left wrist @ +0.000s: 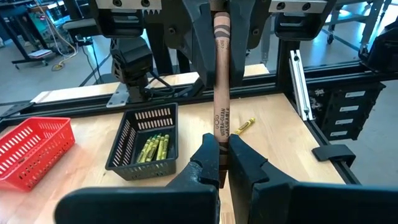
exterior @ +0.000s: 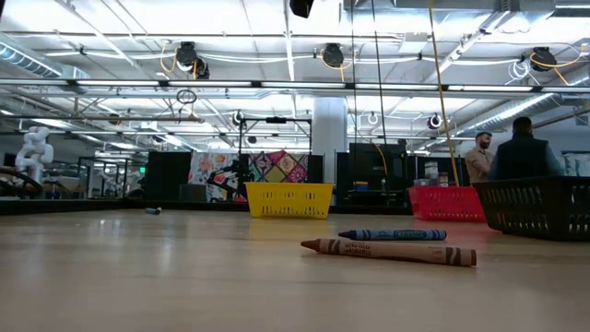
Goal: Sort crayons
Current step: Put the brown crayon into the red bin
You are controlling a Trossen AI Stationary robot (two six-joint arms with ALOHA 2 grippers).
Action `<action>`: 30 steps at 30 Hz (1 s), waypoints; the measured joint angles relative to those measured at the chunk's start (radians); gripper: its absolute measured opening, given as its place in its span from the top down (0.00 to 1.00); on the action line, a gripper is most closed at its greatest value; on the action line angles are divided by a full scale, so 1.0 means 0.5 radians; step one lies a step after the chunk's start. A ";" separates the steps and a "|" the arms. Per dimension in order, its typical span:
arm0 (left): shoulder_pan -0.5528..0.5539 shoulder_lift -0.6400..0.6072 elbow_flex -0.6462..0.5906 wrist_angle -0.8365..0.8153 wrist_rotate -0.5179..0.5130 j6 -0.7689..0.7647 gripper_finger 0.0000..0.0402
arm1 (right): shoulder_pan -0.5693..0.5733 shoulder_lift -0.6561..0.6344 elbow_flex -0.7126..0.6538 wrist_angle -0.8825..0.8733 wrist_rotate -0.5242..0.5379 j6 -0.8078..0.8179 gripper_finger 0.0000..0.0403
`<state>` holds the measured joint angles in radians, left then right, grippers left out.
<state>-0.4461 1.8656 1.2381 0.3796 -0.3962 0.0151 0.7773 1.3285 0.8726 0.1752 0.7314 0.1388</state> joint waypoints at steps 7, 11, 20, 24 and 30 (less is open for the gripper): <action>0.002 0.000 0.000 -0.002 -0.001 0.001 0.98 | -0.007 0.000 0.000 0.025 0.006 0.031 0.99; 0.006 0.000 0.000 -0.003 -0.003 0.048 0.95 | -0.011 0.000 -0.001 0.028 0.037 0.024 1.00; 0.007 0.000 0.002 -0.046 -0.017 0.056 0.80 | -0.012 0.000 0.000 -0.038 0.148 0.017 1.00; 0.010 0.000 0.002 -0.138 -0.157 0.055 0.79 | -0.020 0.000 0.000 -0.213 0.292 0.098 1.00; 0.003 0.000 0.002 -0.303 -0.211 0.044 0.78 | -0.102 0.000 -0.001 -0.552 0.366 0.351 0.99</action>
<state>-0.4447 1.8656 1.2392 0.2280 -0.5016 0.0372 0.7260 1.3285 0.8724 -0.1007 0.9144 0.3141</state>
